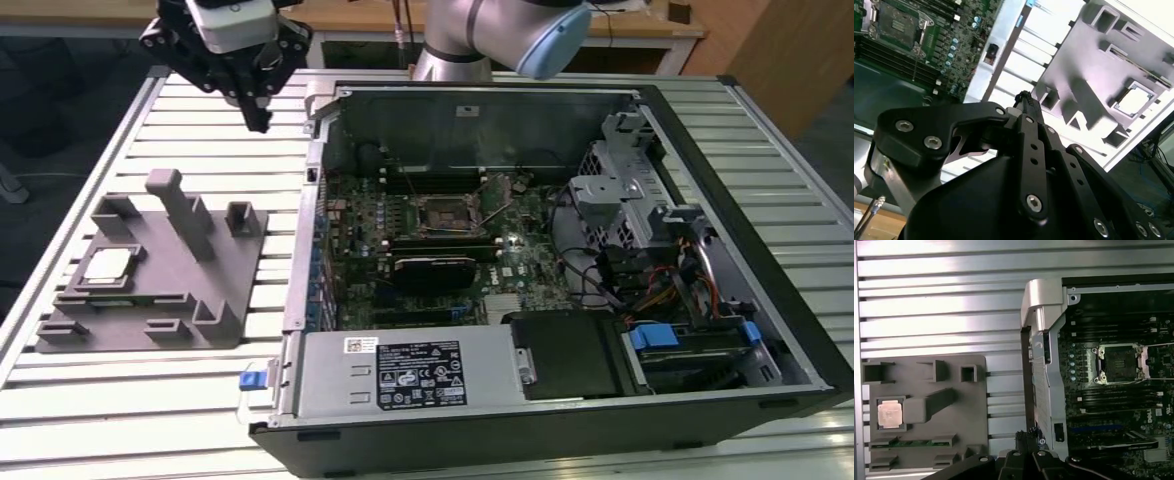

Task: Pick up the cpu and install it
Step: 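Reach for the cpu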

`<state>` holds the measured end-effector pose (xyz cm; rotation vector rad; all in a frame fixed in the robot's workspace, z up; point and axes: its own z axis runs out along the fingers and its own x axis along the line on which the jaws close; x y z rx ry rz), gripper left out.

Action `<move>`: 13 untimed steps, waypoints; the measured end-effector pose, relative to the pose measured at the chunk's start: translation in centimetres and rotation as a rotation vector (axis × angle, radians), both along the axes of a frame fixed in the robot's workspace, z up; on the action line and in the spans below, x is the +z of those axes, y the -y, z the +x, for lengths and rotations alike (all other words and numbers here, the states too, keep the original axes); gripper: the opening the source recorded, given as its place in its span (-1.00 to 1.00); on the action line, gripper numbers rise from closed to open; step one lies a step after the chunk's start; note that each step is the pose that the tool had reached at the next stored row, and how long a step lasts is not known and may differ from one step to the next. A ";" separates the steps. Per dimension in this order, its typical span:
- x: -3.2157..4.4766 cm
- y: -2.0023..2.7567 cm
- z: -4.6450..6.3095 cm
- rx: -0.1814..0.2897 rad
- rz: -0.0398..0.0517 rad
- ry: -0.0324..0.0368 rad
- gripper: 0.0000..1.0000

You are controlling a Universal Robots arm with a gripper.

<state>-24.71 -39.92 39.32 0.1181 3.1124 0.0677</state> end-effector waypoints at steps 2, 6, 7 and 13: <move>-0.01 0.00 -0.5 0.000 0.0000 0.0000 -0.79; -0.02 0.00 -1.5 0.000 0.0000 0.0000 -0.79; -0.02 0.00 -1.7 0.000 0.0000 -0.0001 -0.79; -0.04 0.00 -3.4 0.000 -0.0001 -0.0001 -0.79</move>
